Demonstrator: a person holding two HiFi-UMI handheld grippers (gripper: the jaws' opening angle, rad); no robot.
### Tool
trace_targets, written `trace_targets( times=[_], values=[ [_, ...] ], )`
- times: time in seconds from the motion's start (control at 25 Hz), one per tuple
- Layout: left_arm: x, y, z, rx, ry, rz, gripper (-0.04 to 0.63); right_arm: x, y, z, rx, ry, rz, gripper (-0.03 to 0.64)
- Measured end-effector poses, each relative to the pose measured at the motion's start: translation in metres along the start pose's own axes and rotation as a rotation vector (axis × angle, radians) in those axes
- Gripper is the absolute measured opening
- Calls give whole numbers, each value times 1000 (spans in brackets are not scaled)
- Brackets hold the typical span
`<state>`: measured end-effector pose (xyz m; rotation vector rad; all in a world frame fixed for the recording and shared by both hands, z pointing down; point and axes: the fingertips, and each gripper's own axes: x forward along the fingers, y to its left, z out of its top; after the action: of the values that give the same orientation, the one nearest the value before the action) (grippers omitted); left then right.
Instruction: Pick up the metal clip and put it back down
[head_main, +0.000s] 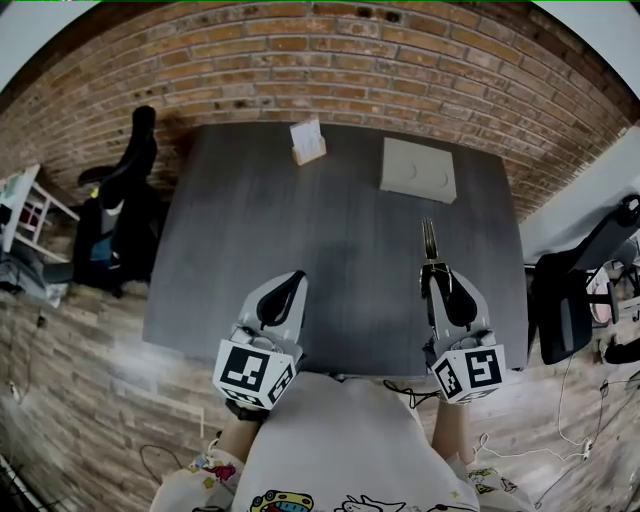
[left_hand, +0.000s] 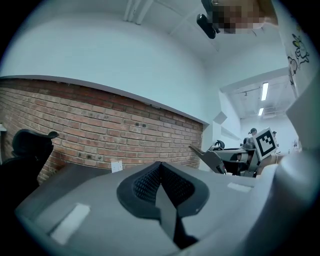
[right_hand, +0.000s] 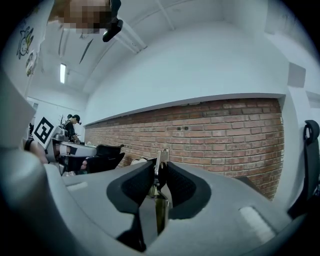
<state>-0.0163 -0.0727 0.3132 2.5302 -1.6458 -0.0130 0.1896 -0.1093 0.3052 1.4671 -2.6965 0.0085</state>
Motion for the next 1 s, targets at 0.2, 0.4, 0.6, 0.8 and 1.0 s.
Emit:
trace_targets(
  times=[0.2, 0.4, 0.6, 0.8, 1.0],
  values=[
    [-3, 4, 2, -5, 1, 11, 0, -5, -3, 1, 8, -7, -15, 84],
    [-6, 10, 1, -11, 4, 15, 0, -5, -2, 6, 2, -12, -25, 84],
    [-7, 11, 0, -19, 9, 15, 0, -5, 2, 5, 6, -7, -25, 84],
    [-5, 8, 0, -20, 13, 7, 0, -6, 2, 5, 13, -7, -24, 84],
    [-4, 6, -1, -20, 17, 4, 0, -7, 2, 4, 20, -2, -23, 84]
  ],
)
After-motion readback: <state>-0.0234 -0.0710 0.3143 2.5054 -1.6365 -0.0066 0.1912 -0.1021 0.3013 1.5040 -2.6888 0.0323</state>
